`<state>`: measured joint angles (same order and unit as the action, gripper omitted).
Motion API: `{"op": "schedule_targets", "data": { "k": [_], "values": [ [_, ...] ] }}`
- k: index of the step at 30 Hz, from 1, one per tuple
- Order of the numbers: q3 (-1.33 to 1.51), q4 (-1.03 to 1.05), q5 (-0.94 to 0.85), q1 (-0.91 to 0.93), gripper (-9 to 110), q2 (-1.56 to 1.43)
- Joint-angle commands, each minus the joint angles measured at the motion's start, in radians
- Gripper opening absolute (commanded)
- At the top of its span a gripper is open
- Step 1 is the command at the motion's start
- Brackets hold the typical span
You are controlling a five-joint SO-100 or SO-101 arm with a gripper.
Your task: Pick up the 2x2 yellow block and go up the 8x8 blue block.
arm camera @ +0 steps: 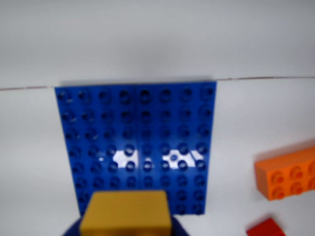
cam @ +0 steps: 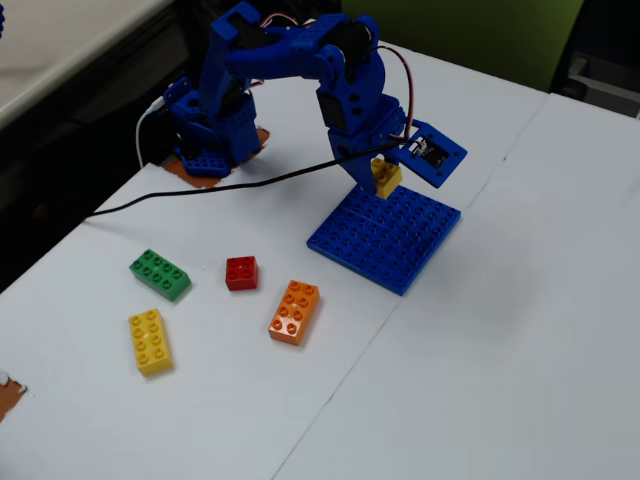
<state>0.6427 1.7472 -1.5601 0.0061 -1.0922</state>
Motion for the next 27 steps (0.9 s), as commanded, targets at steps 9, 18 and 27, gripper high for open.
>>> {"op": "schedule_targets", "data": {
  "k": [9,18,27],
  "values": [
    [-0.032,0.002,0.003,-0.006,0,-0.017],
    [-0.031,0.003,0.003,-0.009,0,-0.02],
    [-0.028,0.003,0.002,-0.009,0,-0.02]
  ]
}}
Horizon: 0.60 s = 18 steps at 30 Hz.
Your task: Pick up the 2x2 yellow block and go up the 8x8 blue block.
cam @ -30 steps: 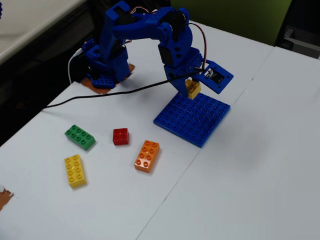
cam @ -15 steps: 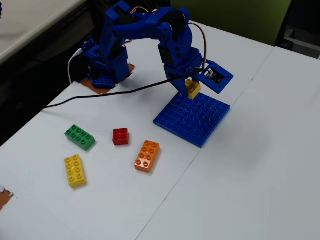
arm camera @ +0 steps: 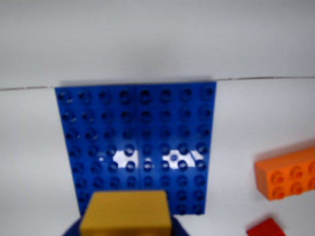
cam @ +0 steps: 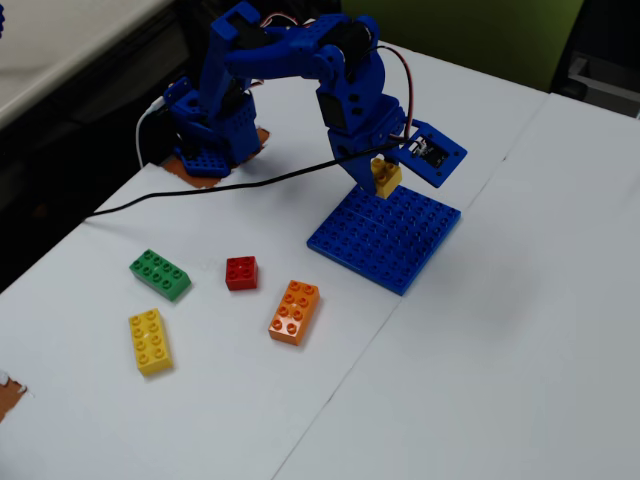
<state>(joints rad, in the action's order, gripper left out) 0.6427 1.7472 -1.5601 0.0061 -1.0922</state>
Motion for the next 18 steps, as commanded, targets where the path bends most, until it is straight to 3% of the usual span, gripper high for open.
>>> {"op": "schedule_targets", "data": {
  "k": [1,18],
  "values": [
    [-0.028,0.003,0.002,-0.009,0,-0.02],
    [-0.026,0.003,-0.002,-0.008,0,-0.017]
  ]
}}
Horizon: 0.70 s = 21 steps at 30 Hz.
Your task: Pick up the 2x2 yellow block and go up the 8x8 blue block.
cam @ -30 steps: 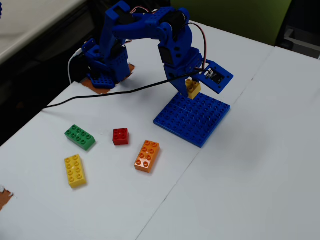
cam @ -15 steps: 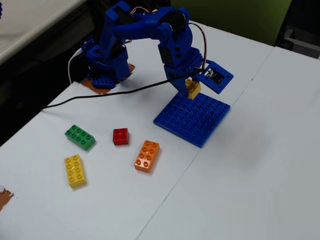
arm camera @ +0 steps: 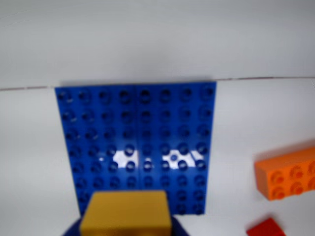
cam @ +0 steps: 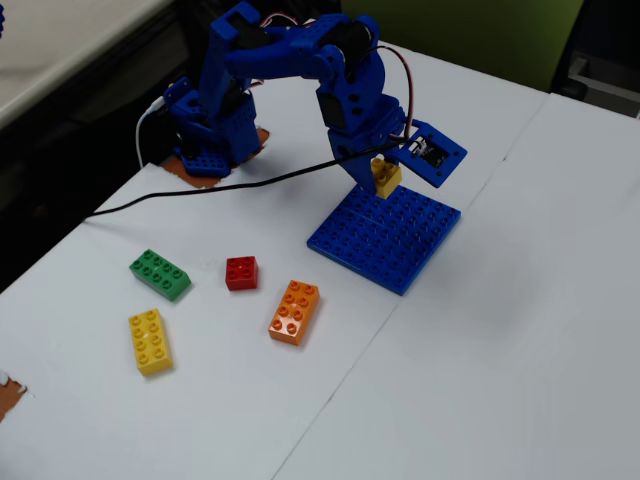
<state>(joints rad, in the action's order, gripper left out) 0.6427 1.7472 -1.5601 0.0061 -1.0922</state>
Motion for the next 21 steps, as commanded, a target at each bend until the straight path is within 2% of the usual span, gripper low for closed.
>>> {"op": "schedule_targets", "data": {
  "k": [1,21],
  "values": [
    [-0.026,0.003,-0.002,-0.008,0,-0.017],
    [-0.021,0.005,-0.006,-0.003,0,-0.025]
  ]
}}
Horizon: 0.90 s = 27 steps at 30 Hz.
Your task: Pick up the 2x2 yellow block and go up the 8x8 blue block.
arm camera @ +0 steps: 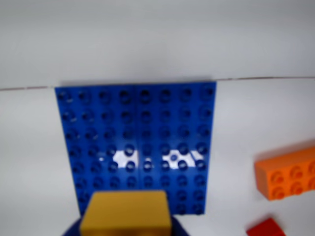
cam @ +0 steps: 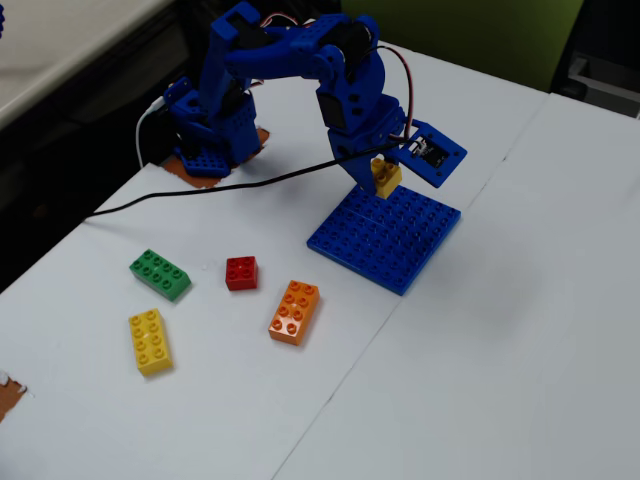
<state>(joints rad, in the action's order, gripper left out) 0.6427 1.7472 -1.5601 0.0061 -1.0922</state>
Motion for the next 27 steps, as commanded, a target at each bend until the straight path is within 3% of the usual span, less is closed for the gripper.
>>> {"op": "schedule_targets", "data": {
  "k": [1,27],
  "values": [
    [-0.021,0.005,-0.006,-0.002,0,-0.028],
    [-0.006,0.006,-0.006,0.002,0,-0.043]
  ]
}}
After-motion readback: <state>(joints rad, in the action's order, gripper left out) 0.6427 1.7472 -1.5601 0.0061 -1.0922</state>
